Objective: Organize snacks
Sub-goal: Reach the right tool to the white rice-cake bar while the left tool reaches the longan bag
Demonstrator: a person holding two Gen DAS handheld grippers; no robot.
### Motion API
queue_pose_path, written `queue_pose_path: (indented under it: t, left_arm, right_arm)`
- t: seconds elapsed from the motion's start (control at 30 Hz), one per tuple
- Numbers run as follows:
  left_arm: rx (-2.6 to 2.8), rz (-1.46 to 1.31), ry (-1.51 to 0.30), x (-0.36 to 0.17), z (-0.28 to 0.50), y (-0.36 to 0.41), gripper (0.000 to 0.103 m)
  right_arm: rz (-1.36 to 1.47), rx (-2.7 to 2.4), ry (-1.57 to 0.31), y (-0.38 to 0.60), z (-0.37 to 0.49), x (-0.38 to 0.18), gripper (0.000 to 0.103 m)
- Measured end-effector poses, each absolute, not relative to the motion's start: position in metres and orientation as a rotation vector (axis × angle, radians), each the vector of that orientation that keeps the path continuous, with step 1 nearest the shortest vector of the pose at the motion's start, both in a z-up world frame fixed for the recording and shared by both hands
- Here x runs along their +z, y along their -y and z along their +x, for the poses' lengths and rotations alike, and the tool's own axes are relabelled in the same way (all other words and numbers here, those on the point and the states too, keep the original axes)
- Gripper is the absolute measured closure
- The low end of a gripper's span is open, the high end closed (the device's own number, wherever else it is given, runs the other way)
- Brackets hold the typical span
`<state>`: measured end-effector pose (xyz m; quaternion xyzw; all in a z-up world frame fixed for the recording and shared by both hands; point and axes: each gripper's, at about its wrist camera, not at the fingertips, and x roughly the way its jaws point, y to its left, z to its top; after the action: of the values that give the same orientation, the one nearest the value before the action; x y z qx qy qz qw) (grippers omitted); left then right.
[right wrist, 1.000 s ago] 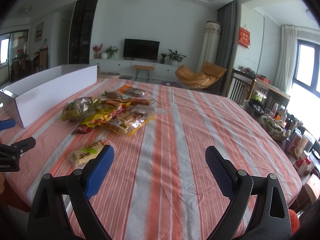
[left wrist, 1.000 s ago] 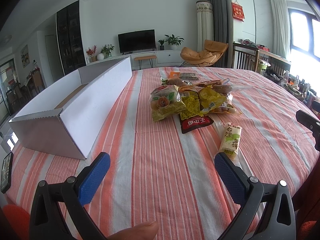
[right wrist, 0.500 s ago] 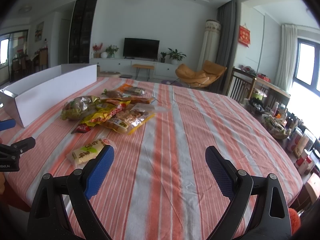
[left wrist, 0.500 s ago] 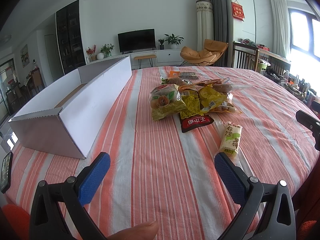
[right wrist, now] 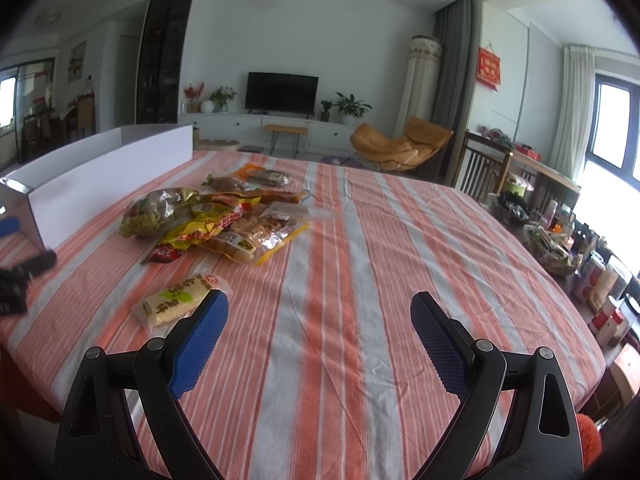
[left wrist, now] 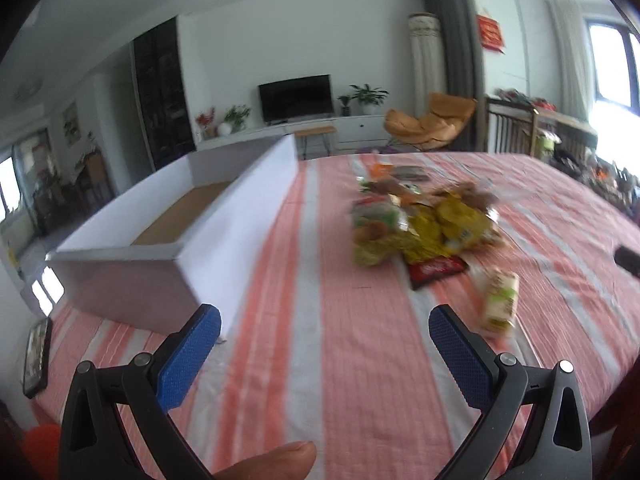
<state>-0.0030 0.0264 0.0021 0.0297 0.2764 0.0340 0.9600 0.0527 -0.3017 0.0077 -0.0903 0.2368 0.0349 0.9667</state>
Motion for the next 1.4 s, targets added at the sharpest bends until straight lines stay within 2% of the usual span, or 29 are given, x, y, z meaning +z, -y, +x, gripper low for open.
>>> queue_pose_path:
  t: [0.17, 0.37, 0.53, 0.87, 1.4]
  left_arm:
    - [0.092, -0.024, -0.623, -0.004, 0.000, -0.048, 0.000]
    - [0.052, -0.011, -0.687, -0.016, 0.006, -0.038, 0.000]
    - [0.011, -0.061, -0.821, -0.040, 0.024, -0.034, 0.000]
    - [0.043, -0.028, -0.871, -0.050, 0.027, -0.032, 0.000]
    - [0.066, 0.042, -0.918, -0.058, 0.037, -0.028, 0.000]
  right_arm:
    - [-0.189, 0.072, -0.471, 0.303, 0.051, 0.008, 0.008]
    - [-0.165, 0.103, -0.514, 0.305, 0.057, 0.007, 0.008]
    - [-0.085, 0.260, -0.680, 0.289, 0.080, -0.007, 0.008]
    - [-0.044, 0.412, -1.019, 0.214, 0.140, -0.046, 0.008]
    - [-0.176, 0.331, -0.986, 0.199, 0.149, -0.056, 0.007]
